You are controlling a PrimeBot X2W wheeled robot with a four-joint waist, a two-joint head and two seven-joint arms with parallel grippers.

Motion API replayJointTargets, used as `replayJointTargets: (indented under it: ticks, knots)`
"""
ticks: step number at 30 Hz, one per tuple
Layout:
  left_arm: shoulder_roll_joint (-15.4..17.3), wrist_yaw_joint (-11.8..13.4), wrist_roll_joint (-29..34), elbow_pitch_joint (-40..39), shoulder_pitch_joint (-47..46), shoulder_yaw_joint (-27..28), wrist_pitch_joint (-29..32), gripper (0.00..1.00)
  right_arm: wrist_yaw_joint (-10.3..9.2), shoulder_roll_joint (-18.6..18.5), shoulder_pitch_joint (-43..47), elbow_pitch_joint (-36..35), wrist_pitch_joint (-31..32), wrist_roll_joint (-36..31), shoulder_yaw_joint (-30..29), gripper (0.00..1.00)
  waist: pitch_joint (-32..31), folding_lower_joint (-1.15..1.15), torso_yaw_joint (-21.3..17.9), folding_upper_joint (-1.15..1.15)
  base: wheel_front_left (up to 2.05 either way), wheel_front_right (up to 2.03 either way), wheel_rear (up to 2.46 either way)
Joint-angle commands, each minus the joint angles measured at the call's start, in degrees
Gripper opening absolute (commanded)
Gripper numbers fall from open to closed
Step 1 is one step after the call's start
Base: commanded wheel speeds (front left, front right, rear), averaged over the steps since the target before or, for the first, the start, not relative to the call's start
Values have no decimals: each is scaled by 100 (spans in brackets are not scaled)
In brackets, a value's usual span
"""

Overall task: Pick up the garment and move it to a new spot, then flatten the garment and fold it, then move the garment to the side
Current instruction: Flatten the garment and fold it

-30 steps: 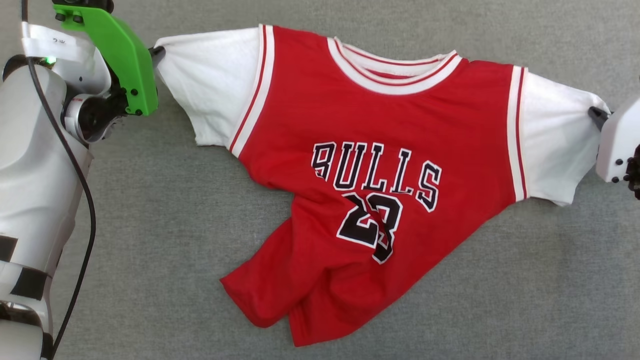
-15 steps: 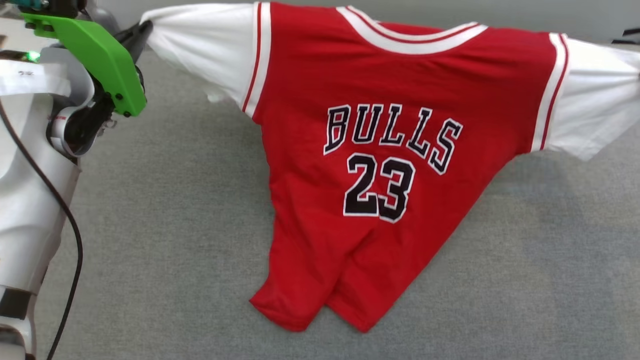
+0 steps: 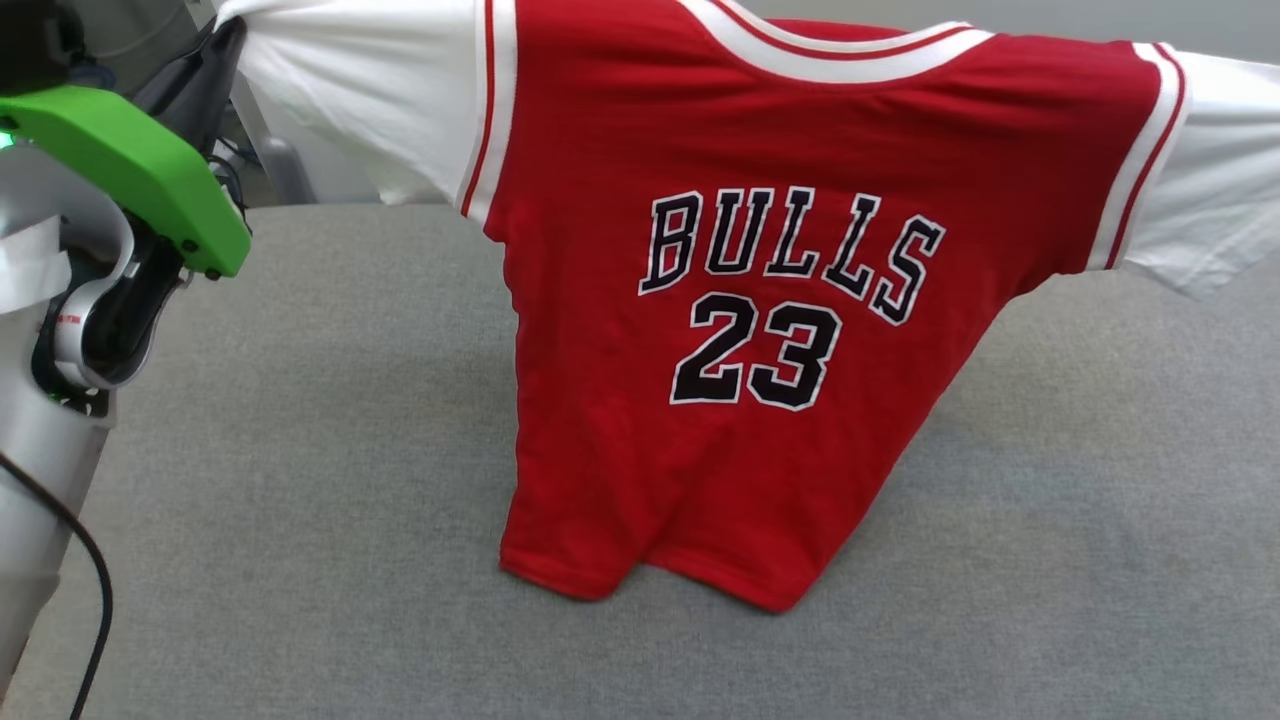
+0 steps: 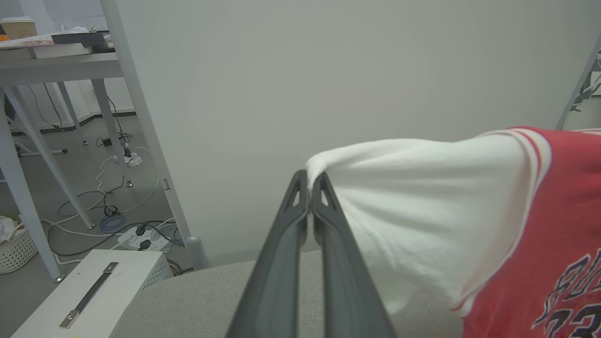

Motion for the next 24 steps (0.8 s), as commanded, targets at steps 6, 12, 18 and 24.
replayJointTargets:
  ticks: [6,12,18,24]
  knots:
    - [417,519,-12,-1049,336,368,40,0,-12,0,14,-379,16,55,-368,0,-16,0,10,0,0,0,0]
    - [617,705,35,-1471,-32,650,67,0,-12,33,-636,-488,27,49,-503,0,630,0,5,0,0,0,0]
    - [761,560,166,-1188,-953,765,150,0,-12,26,-1875,-108,-55,-70,-446,0,1566,0,-45,0,0,0,0]
    - [746,283,375,-513,-2182,733,168,0,-12,177,-3419,708,-282,-223,-424,0,2481,0,-113,0,0,0,0]
